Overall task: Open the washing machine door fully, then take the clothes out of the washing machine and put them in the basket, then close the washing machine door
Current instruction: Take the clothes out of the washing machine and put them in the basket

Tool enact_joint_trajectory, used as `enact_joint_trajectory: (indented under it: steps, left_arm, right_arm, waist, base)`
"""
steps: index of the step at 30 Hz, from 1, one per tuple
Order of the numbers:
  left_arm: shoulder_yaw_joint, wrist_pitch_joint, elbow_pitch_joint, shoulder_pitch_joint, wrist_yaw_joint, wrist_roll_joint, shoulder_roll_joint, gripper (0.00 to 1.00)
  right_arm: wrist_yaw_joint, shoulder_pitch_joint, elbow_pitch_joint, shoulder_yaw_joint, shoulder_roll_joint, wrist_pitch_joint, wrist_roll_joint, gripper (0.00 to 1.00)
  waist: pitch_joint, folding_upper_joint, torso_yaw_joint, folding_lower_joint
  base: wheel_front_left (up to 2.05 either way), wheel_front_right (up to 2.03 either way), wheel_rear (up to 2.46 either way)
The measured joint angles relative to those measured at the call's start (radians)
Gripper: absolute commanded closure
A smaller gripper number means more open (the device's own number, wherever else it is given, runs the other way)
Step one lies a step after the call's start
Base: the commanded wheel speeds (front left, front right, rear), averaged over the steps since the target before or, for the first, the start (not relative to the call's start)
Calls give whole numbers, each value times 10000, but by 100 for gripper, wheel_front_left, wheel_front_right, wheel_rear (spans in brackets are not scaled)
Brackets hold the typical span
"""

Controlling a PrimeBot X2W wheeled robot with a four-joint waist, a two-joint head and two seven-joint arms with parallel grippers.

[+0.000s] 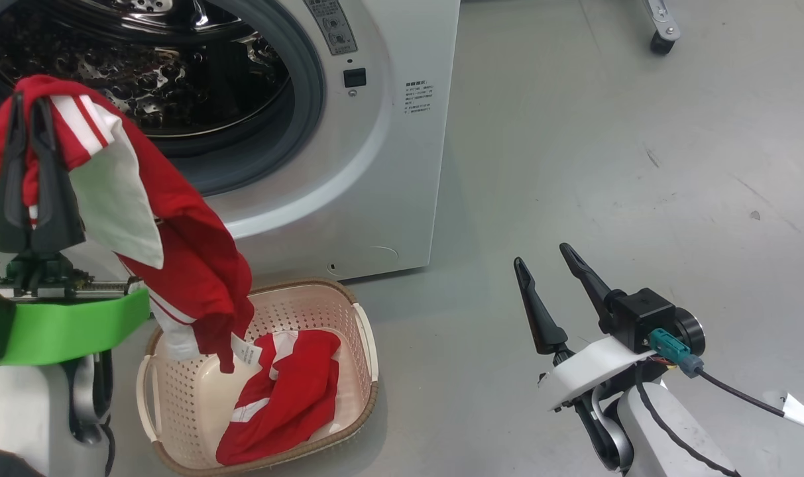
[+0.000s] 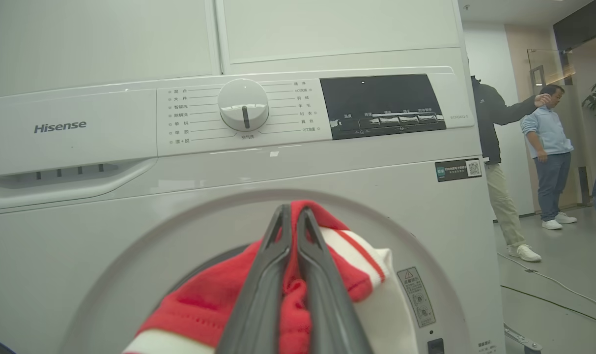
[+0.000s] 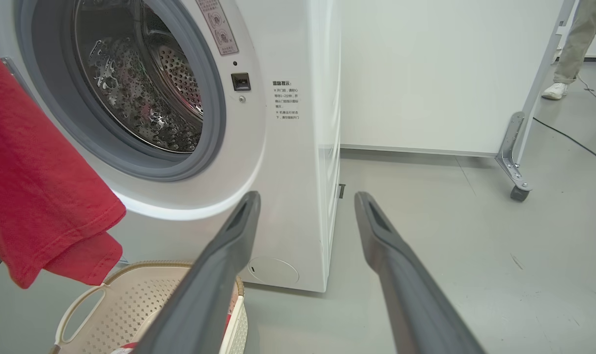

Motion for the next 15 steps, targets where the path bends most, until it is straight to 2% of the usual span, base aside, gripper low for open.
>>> enact_joint_trajectory:
  steps: [11, 15]
  left_arm:
    - [-148, 324, -2, 1062, 58, -10, -301, 100]
    - [-384, 428, 393, 1421, 56, -174, -556, 100]
  right_arm:
    - [13, 0, -163, -12, 4, 0, -40, 0]
    - [13, -3, -268, -23, 4, 0, -88, 0]
  waist:
    - [80, 0, -5, 0]
    - [234, 0, -16, 0]
  base:
    - [0, 0, 0]
    - [0, 0, 0]
